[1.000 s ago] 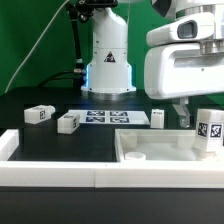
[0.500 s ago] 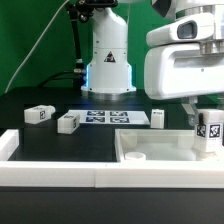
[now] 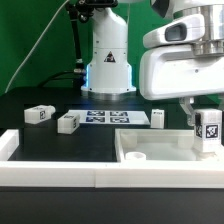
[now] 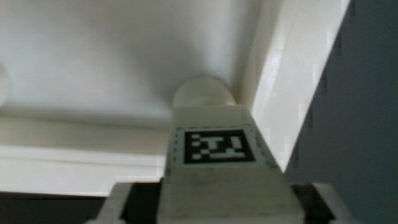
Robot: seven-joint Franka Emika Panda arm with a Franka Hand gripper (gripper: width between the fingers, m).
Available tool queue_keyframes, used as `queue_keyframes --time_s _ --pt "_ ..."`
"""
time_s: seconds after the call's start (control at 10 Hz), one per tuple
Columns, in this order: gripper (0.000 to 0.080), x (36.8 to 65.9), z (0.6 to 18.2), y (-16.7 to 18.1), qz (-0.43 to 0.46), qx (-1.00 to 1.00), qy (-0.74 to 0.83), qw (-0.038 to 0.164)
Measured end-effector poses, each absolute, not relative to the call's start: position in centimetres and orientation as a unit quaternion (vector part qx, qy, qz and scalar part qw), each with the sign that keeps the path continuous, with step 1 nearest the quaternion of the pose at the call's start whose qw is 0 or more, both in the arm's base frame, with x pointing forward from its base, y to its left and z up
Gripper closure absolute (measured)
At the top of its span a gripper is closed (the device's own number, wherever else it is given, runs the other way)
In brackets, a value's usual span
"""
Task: Assemble one leg
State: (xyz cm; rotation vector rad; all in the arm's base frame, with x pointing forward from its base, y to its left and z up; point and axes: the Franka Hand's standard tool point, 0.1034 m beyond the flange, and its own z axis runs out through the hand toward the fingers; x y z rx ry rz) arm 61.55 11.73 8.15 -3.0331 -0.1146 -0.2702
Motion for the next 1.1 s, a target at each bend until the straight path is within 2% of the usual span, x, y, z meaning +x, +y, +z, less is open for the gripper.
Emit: queue_keyframes --time_s 0.4,0.6,1.1 --pt "0.0508 61.52 8.07 11.59 -0.082 -0.971 0.213 0.071" --pt "0.0508 61.62 8.05 11.38 -0.073 -0.936 0.333 0.089" --pt "0.0508 61.50 8.01 11.23 -0.047 -0.805 0.581 0.109"
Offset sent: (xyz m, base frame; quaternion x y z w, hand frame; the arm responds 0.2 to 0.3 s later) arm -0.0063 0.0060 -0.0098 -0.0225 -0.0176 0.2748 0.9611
